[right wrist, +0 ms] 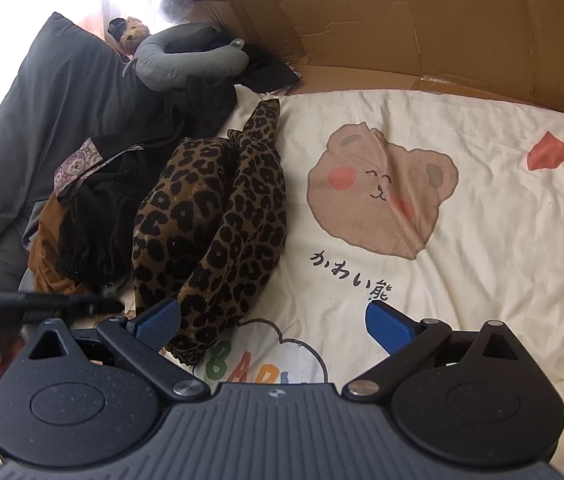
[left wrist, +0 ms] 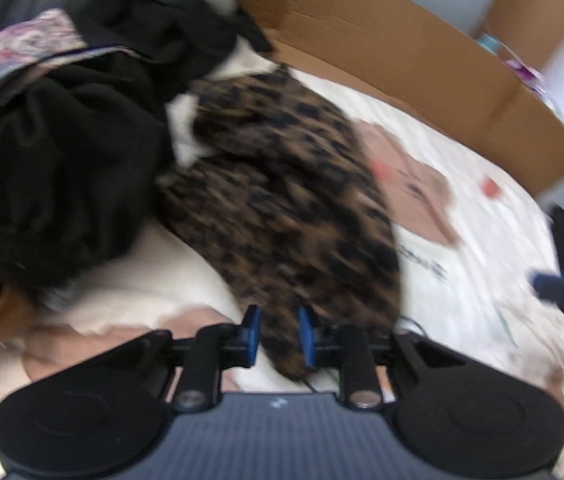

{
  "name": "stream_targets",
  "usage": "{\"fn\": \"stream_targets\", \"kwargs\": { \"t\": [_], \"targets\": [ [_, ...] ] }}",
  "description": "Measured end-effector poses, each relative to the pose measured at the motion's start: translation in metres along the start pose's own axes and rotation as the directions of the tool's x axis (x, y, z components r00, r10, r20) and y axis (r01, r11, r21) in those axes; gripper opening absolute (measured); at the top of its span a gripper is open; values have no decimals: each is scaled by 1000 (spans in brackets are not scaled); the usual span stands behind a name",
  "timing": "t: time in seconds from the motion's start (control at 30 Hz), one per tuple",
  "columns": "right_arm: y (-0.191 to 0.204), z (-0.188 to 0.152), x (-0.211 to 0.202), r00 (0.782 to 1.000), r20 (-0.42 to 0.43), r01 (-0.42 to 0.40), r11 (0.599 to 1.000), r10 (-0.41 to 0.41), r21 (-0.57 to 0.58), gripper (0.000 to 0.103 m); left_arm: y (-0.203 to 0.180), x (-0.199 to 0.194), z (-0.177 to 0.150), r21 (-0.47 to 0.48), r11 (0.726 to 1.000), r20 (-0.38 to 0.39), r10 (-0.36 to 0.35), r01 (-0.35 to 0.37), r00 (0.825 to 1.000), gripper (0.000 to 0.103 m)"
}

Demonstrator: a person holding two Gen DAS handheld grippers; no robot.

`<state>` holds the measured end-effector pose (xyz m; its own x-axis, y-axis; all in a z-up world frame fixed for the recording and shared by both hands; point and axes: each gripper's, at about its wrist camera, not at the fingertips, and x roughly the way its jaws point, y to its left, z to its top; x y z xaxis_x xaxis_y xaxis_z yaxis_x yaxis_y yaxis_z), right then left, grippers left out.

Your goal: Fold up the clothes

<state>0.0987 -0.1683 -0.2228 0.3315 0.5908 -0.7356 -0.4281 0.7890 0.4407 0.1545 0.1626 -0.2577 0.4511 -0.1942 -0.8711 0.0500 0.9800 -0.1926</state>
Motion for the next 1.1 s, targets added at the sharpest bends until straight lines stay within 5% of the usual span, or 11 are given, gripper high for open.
{"fn": "stream_targets", "kwargs": {
  "t": [0.23,0.53,0.87,1.1],
  "targets": [
    [-1,-5,3,1000,-20,10,1000,-11,-10,101,23,24,26,-30,995,69,92,-90,993,52],
    [-6,-9,8,999,-38,26,1000,-26,-5,101,35,63,47,-74,994,101,82,-75,991,50],
    [-18,-15,14,997,-61,44,999,-43,19,101,45,88,51,-81,988,91,141,-134,986,70],
    [-20,-18,20,996,-77,41,999,-39,23,101,70,108,52,-201,975,74,108,-91,991,74]
  ]
}}
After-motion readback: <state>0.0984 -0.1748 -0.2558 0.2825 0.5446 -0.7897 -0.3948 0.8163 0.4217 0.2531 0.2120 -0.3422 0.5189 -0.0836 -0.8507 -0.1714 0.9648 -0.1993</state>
